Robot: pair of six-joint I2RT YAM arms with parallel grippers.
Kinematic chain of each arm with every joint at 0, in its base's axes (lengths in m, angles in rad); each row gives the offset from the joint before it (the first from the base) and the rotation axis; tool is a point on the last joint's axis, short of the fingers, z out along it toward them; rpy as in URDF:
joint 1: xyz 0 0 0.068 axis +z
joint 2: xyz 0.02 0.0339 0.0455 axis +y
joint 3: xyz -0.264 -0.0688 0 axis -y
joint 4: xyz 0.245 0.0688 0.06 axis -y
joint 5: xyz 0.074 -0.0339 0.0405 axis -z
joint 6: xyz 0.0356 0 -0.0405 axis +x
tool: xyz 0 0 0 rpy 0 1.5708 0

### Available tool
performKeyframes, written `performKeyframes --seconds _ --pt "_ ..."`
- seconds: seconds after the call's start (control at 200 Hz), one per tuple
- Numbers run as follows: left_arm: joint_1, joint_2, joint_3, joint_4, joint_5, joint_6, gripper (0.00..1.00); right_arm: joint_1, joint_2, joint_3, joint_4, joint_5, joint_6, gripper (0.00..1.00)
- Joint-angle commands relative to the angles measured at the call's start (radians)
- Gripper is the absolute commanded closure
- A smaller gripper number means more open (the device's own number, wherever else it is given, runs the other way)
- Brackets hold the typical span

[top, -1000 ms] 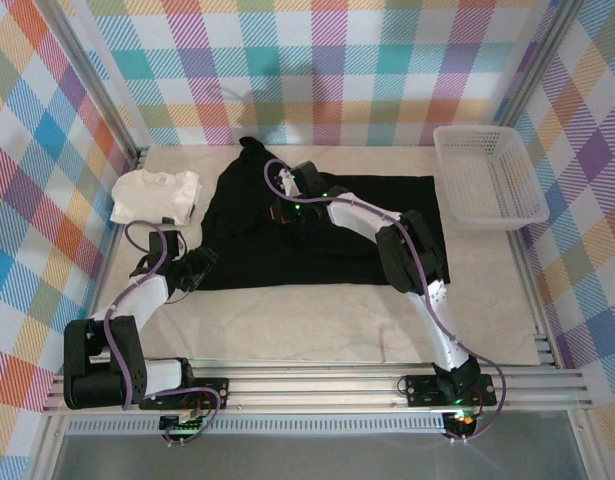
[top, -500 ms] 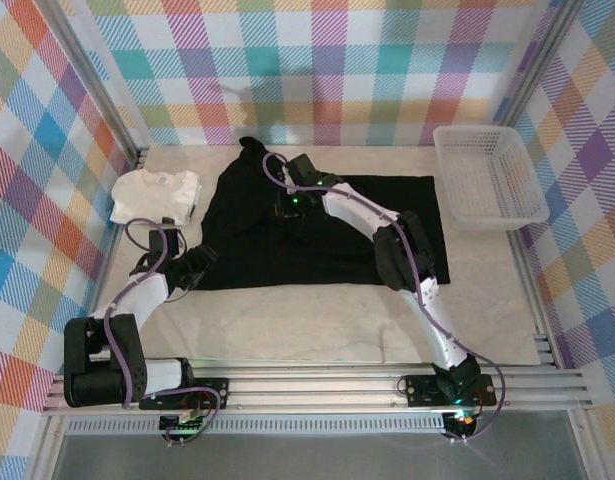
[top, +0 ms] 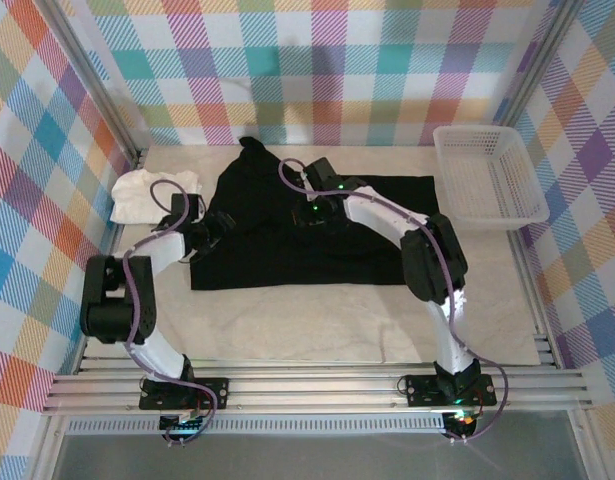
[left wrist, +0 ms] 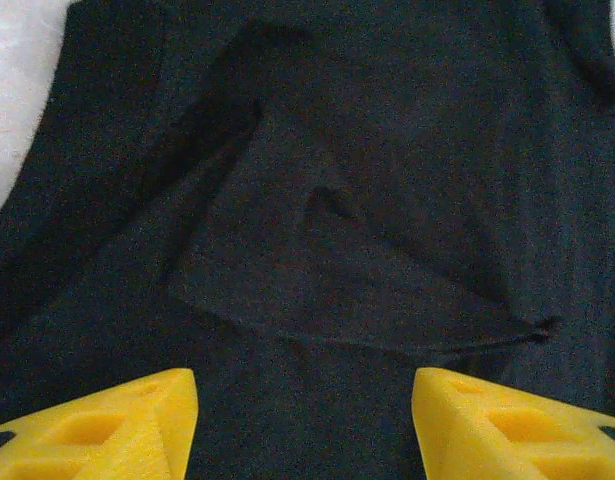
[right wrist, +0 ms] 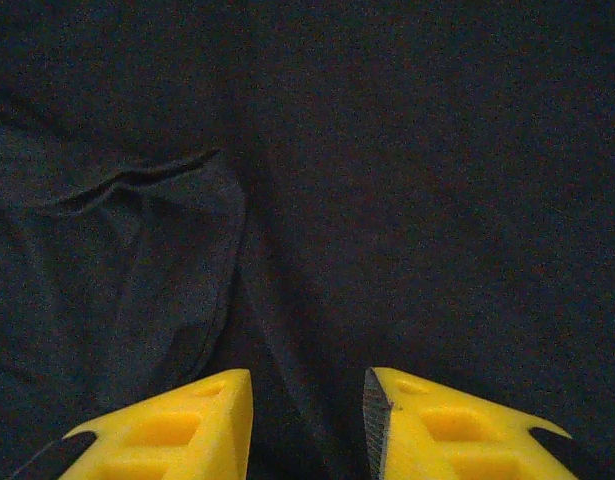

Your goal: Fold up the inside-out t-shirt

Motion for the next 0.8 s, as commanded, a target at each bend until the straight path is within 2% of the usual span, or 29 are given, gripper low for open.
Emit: performKeyframes --seconds 0.0,0.195,0.375,0.545,0.72,0.795 --pt "-0.006 0.043 0.044 0.001 -0.007 -0.014 0.41 -0.002 -0.064 -0.050 0.044 0.025 -0.036 0.65" --pt "-0.007 0.120 0.097 0.006 -0.007 -0.004 0.44 -0.001 -0.095 -0.089 0.055 0.022 -0.040 0.65" --pt "-0.008 0.165 0.135 0.005 -0.017 0.000 0.55 -0.002 -0.100 -0.097 0.059 0.017 -0.037 0.65" --pt "-0.008 0.216 0.194 0.004 -0.011 -0.002 0.69 -0.002 -0.101 -0.094 0.054 0.011 -0.036 0.64" --pt "-0.008 0.269 0.288 -0.012 -0.012 -0.010 0.71 -0.001 -0.113 -0.109 0.051 0.016 -0.037 0.64" --pt "-0.011 0.307 0.349 -0.018 -0.004 -0.019 0.68 -0.002 -0.118 -0.113 0.049 0.016 -0.037 0.64"
